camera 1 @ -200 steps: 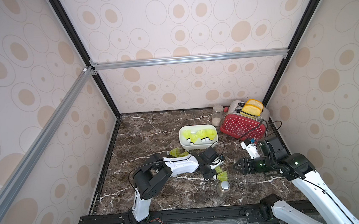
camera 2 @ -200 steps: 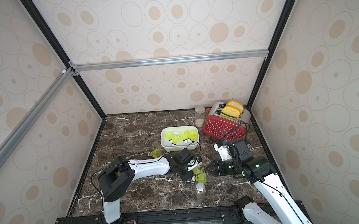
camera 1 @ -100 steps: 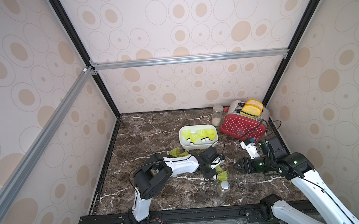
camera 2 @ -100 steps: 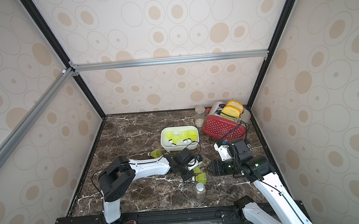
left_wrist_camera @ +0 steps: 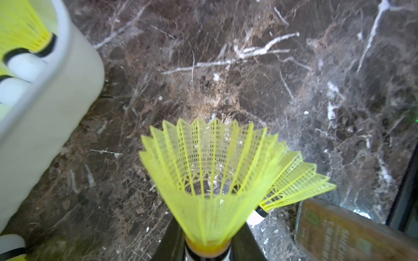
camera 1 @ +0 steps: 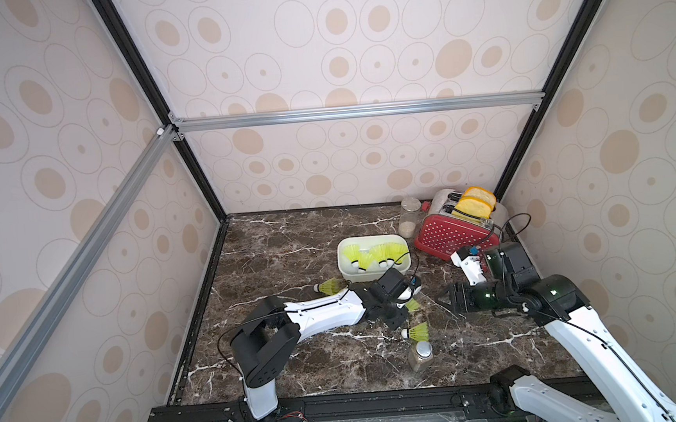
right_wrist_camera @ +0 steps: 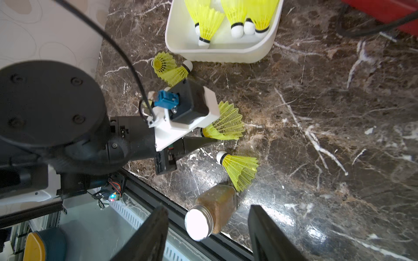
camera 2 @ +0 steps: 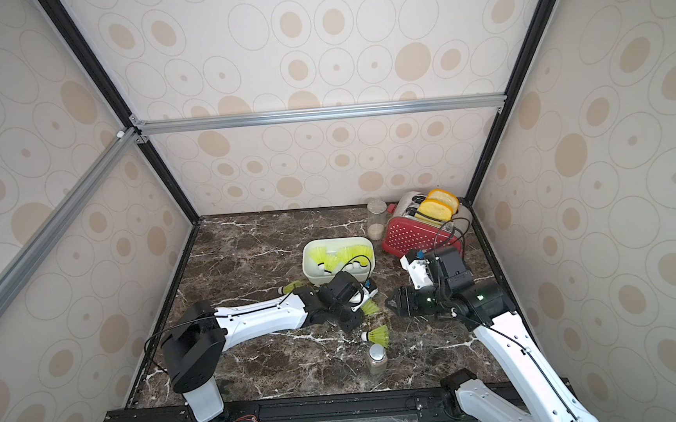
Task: Put the shuttlecocks into the storage box
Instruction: Pick up the shuttlecock at the center of the board, then place the shuttlecock in the storage box.
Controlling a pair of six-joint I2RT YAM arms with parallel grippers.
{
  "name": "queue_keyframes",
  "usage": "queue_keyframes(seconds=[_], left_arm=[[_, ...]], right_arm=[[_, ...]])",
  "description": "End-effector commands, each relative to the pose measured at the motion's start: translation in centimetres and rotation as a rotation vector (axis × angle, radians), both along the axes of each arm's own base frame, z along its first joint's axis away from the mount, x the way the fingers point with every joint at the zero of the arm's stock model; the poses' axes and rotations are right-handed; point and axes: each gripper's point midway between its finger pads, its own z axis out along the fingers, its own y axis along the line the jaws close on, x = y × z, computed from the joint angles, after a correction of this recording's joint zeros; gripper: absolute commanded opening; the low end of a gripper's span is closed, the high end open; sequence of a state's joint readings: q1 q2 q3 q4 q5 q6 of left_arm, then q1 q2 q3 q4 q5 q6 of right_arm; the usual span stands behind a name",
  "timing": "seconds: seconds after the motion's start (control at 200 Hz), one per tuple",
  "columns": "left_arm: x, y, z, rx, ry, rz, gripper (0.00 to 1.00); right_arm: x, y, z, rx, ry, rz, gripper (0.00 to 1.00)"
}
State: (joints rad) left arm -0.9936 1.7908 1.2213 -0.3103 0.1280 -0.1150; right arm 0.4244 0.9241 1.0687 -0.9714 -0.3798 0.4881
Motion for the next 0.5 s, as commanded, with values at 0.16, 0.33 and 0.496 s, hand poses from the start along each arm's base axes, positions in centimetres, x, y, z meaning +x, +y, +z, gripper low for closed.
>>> queue_keyframes(seconds=[0.16,0.33,0.496], left_arm=[[4.5,1.5,6.6,-0.131,0.017,0.181,0.19],[7.1,2.6,9.9,-0.183,0.019,0.250,0.19],[10.5,4.2,12.0,-0.284,0.069,0.393,0.19]], right_arm=[[4.4,0.9,3.8,0.025,-0.109,-0.001,0.62],[6.2,1.2,4.5,0.038,-0.113,-0.016,0.62],[7.5,1.3,4.9,0.058,-0.114,-0.038,0.62]])
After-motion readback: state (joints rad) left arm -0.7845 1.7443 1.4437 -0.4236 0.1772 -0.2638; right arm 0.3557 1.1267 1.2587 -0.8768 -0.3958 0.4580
